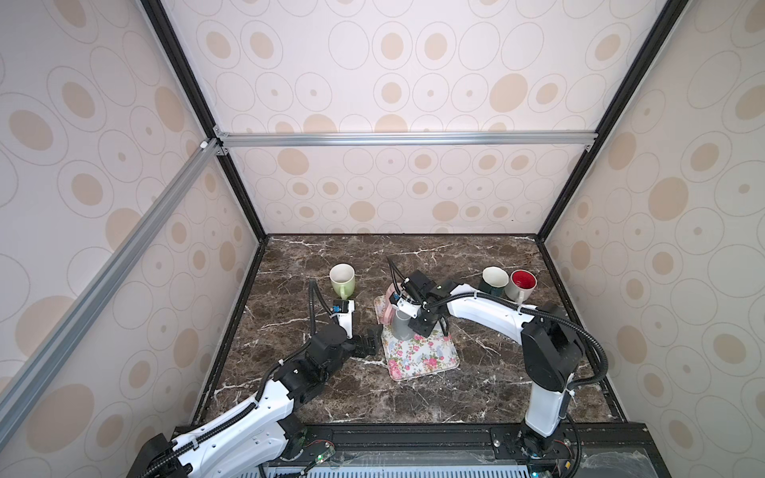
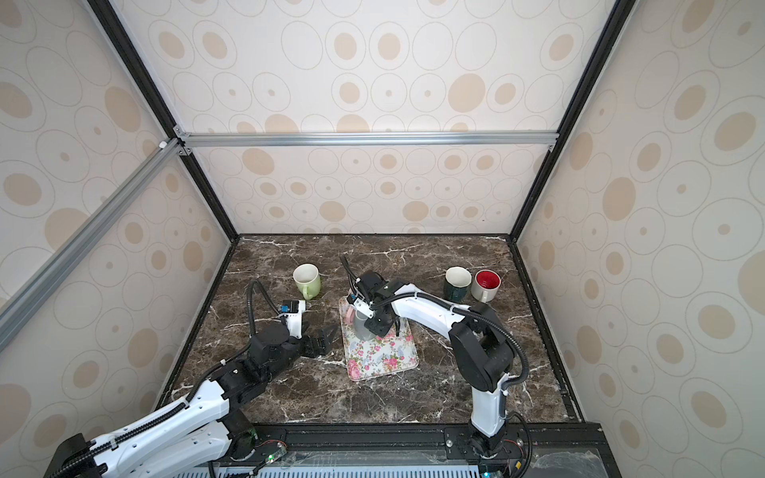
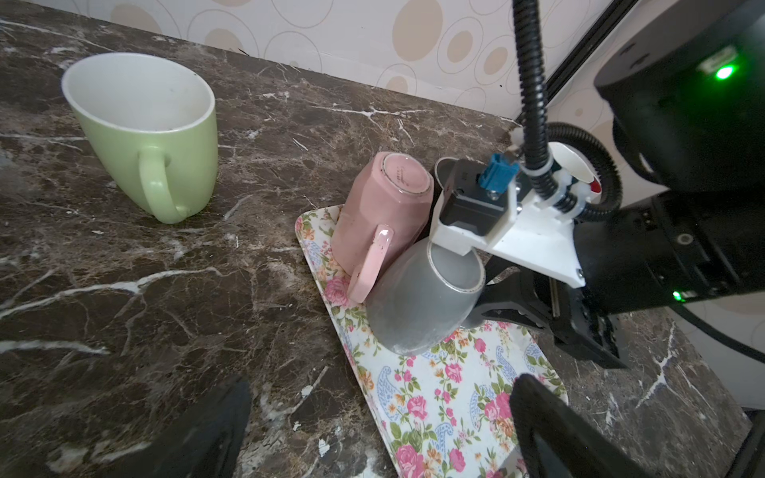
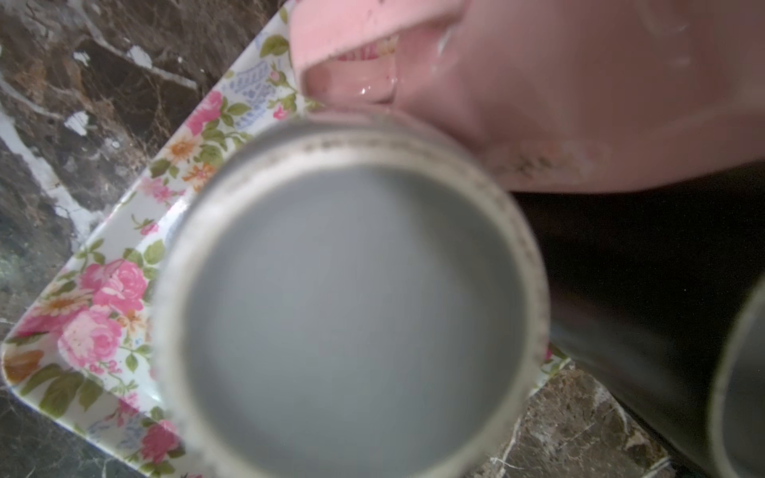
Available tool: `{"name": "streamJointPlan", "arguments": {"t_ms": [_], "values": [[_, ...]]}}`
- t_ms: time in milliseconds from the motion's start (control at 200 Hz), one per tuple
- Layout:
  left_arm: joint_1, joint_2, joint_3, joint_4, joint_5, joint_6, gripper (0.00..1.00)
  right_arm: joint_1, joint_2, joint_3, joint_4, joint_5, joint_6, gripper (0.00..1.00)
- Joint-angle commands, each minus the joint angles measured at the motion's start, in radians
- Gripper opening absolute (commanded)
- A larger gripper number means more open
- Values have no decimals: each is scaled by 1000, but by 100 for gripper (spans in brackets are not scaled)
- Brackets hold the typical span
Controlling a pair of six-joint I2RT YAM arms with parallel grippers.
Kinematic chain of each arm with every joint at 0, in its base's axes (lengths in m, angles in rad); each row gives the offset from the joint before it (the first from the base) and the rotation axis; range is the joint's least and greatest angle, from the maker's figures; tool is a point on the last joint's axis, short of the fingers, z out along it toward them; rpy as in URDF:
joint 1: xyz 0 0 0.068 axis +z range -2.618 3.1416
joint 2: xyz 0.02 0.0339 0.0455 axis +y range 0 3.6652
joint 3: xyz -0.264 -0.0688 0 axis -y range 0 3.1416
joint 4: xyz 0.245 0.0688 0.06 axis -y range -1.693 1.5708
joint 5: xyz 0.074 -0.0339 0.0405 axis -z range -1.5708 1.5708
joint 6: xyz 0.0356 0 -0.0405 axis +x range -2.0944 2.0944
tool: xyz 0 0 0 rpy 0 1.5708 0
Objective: Turn the mug right side up
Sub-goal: 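Tilt the grey mug sideways and carry it toward the left gripper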
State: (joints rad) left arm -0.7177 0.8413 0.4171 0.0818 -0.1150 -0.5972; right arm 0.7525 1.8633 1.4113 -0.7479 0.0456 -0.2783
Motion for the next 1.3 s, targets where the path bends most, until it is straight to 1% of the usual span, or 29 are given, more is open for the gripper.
{"name": "streamJointPlan", "arguments": {"t_ms": [0,110,270,435,695,950,1075,1295], "values": [[9,5,0,11,-14,-18,98,9,10,31,-17,-5,-6,11],[12,14,0,17,-11,-19,98,9,22,46,-29,11,3,0],[11,33,0,31,3,-23,98,9,37,57,-58,23,39,0],[11,51,0,41,8,-27,98,7,-5,-7,-4,33,84,0],[13,58,-2,53,14,-27,98,-7,-136,-150,150,-31,197,0],[12,68,-8,70,39,-32,98,-21,-270,-266,271,-17,289,0],[13,63,-13,69,35,-30,98,-26,-336,-309,325,-11,329,0],[16,28,21,24,24,-6,98,-41,-461,-351,364,0,410,0]]}}
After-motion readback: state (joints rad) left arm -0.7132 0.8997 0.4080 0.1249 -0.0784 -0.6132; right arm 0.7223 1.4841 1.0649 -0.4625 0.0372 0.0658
